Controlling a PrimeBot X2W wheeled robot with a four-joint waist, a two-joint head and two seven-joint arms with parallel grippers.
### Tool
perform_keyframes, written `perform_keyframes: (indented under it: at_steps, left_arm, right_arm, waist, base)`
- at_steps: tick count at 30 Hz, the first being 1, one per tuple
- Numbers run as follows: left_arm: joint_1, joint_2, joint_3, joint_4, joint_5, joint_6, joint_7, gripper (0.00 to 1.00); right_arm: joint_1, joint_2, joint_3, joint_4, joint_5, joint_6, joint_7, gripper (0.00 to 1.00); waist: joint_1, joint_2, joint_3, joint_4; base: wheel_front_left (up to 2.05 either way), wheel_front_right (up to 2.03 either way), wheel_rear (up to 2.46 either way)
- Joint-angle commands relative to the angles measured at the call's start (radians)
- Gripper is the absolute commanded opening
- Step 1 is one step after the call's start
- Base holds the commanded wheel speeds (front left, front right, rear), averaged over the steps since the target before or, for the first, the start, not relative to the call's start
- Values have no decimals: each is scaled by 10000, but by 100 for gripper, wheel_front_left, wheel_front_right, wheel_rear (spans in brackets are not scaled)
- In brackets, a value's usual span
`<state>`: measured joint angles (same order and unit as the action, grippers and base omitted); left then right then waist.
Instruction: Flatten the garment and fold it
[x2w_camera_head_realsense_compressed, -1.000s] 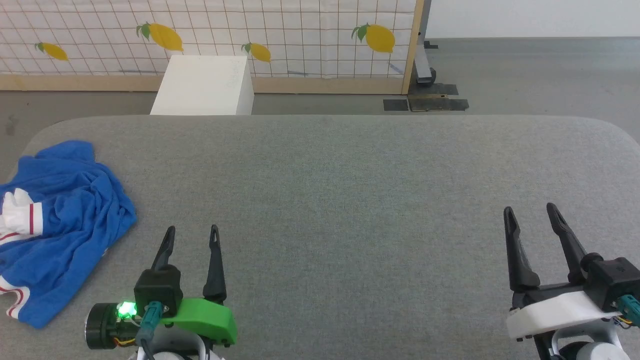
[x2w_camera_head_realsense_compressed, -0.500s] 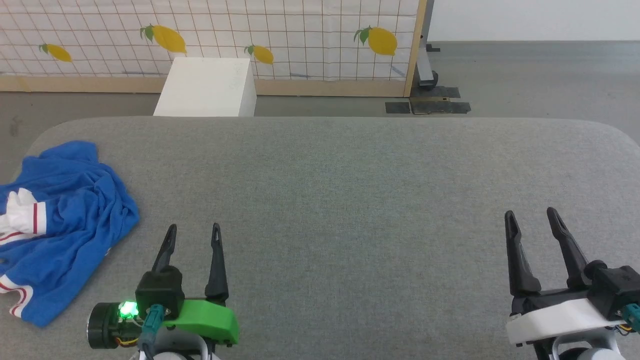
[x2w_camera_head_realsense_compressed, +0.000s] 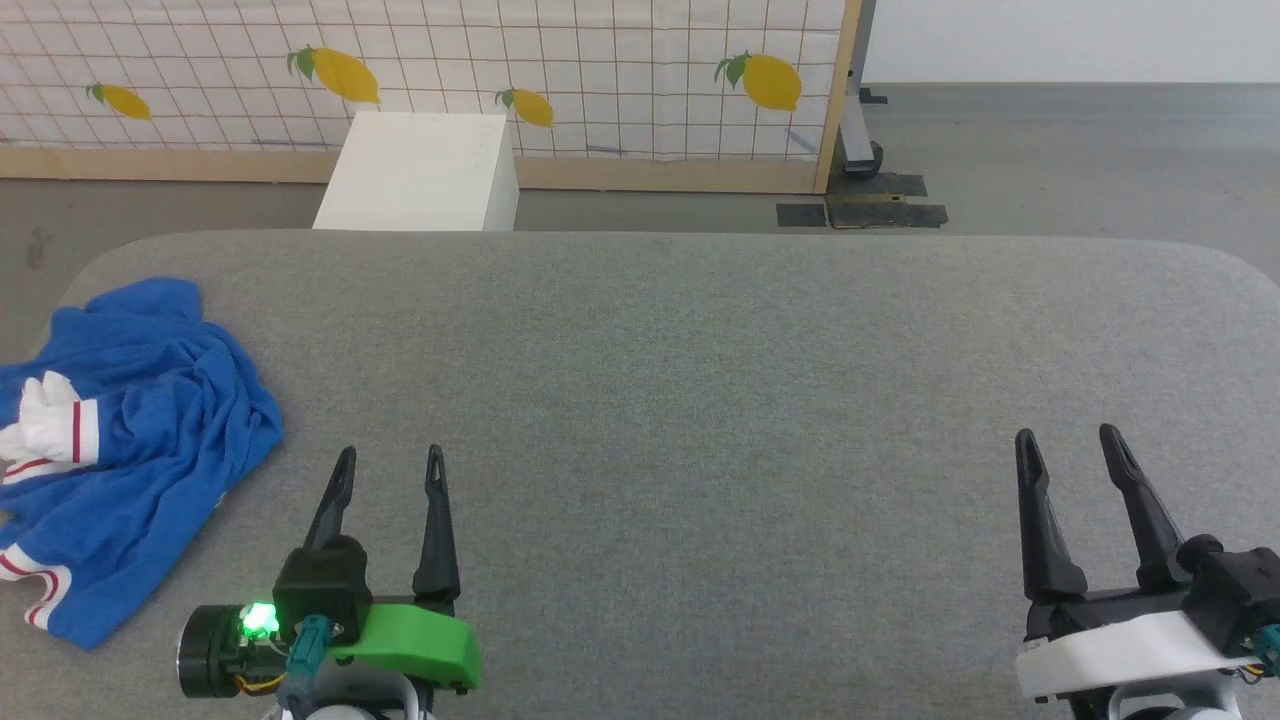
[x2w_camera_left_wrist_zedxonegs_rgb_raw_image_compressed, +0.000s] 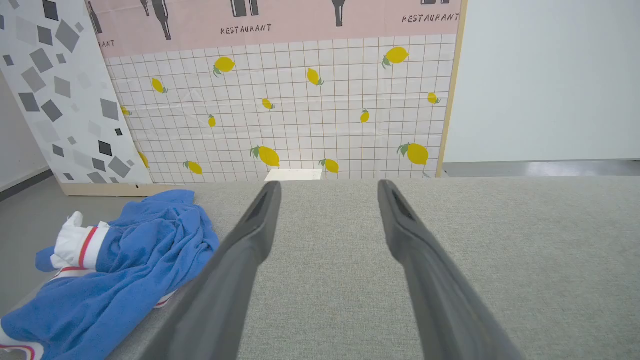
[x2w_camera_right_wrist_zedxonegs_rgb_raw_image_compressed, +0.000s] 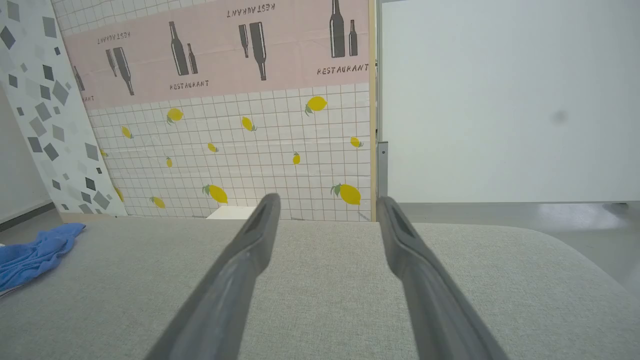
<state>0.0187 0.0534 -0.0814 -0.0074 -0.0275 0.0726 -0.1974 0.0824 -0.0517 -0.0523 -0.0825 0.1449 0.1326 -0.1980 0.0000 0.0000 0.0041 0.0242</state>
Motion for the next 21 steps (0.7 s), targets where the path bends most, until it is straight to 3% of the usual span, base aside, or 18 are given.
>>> perform_keyframes:
  at_steps: [1, 21]
  left_arm:
    - [-56, -13, -32, 44, -54, 72, -116, 100]
    - [-65, -26, -225, 253, -26, 208, -525, 100]
  right_arm:
    - [111, 11, -12, -13, 125, -15, -107, 100]
    - [245, 14, 17, 369, 277, -18, -519, 100]
  waist:
    - [0, 0, 0, 0]
    - [0, 0, 47, 34]
  base:
    - [0, 0, 0]
    - [0, 0, 0]
